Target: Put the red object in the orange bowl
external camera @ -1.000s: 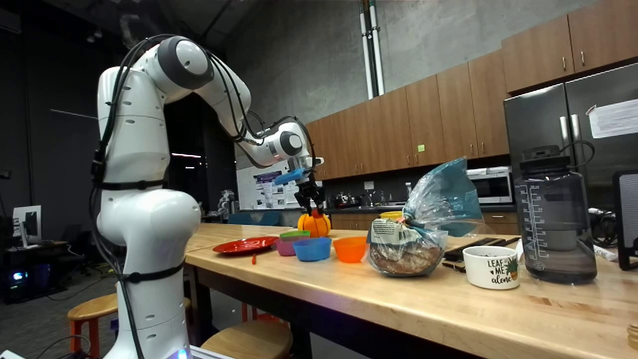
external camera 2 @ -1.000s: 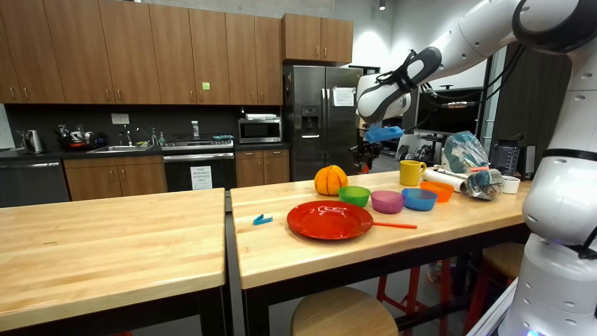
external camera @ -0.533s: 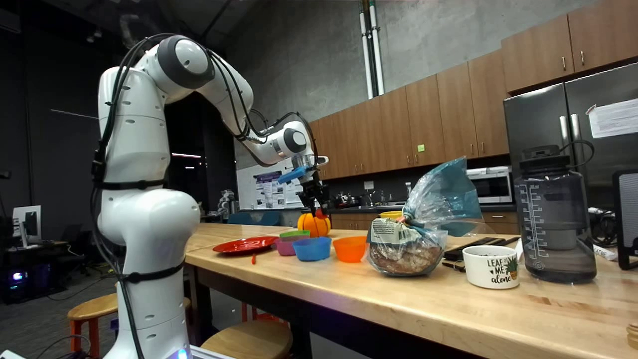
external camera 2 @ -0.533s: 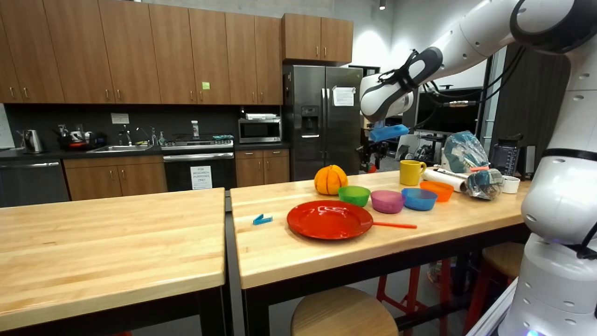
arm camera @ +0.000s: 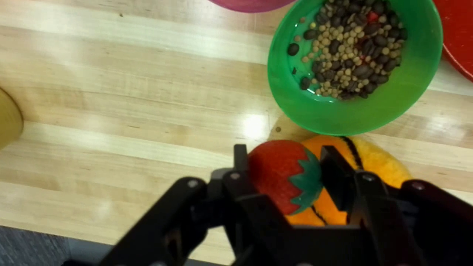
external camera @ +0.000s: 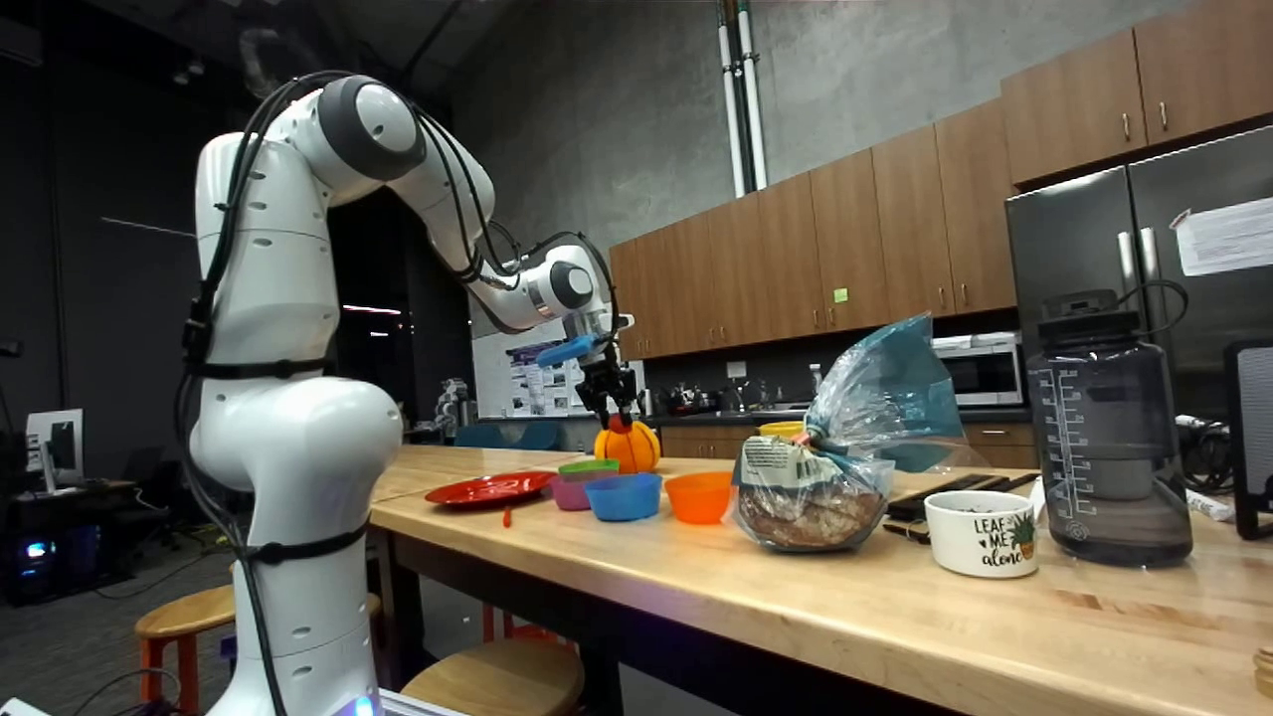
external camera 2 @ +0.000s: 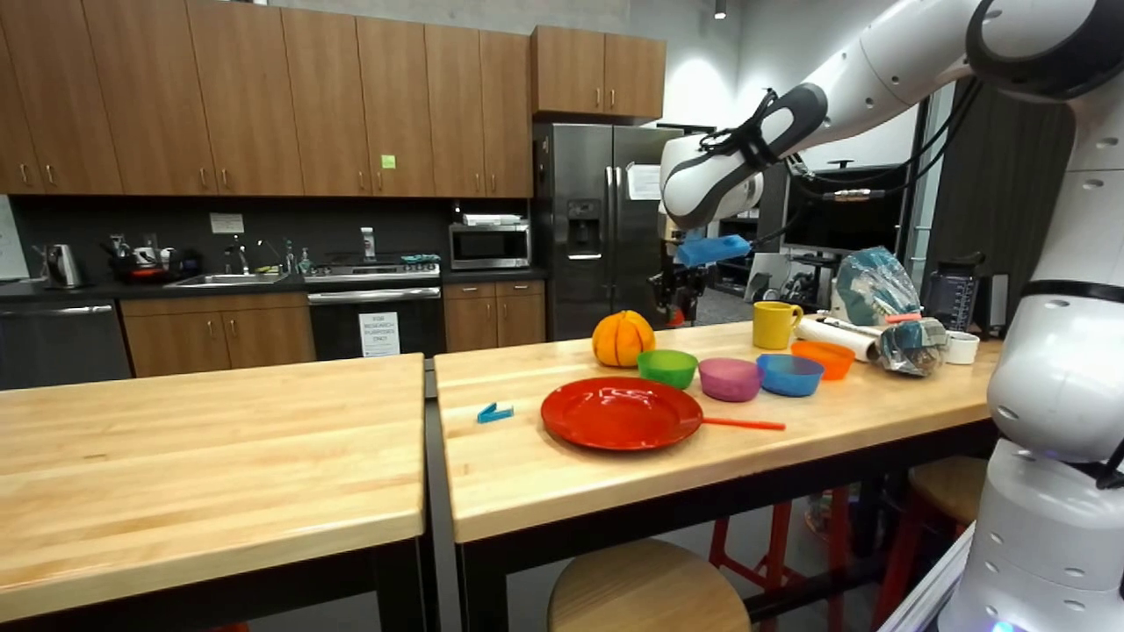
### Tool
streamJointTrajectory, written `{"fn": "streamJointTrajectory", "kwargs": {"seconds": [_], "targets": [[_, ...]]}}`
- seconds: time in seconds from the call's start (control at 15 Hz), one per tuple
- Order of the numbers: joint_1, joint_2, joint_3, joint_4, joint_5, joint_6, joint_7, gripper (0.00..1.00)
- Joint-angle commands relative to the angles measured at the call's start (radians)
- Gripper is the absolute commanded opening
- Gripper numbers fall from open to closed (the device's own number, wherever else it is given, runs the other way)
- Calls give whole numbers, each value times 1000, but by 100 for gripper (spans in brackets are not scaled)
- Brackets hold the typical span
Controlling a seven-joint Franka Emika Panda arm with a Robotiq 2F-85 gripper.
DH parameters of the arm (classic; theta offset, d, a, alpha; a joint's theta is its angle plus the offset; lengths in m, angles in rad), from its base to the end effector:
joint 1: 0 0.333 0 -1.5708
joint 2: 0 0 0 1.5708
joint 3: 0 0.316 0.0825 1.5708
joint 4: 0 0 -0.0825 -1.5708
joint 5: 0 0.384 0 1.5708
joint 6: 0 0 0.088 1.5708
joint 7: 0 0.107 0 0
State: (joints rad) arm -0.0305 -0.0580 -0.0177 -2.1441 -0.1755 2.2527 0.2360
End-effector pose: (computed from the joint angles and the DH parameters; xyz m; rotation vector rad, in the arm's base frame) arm 0.5427 -0.0311 0.4452 2.9890 -0.2770 0.2696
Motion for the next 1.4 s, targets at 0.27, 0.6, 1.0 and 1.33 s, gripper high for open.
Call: {"fn": "streamJointTrajectory", "kwargs": {"seconds": [0.27, 0.6, 1.0, 1.33], "targets": [[-2, 0, 0, 1, 2, 0, -3, 51], [-2, 0, 0, 1, 2, 0, -3, 51], [-8, 11, -4, 12, -15, 6, 23, 26], [-50, -4, -43, 16, -17, 6, 47, 26]]}}
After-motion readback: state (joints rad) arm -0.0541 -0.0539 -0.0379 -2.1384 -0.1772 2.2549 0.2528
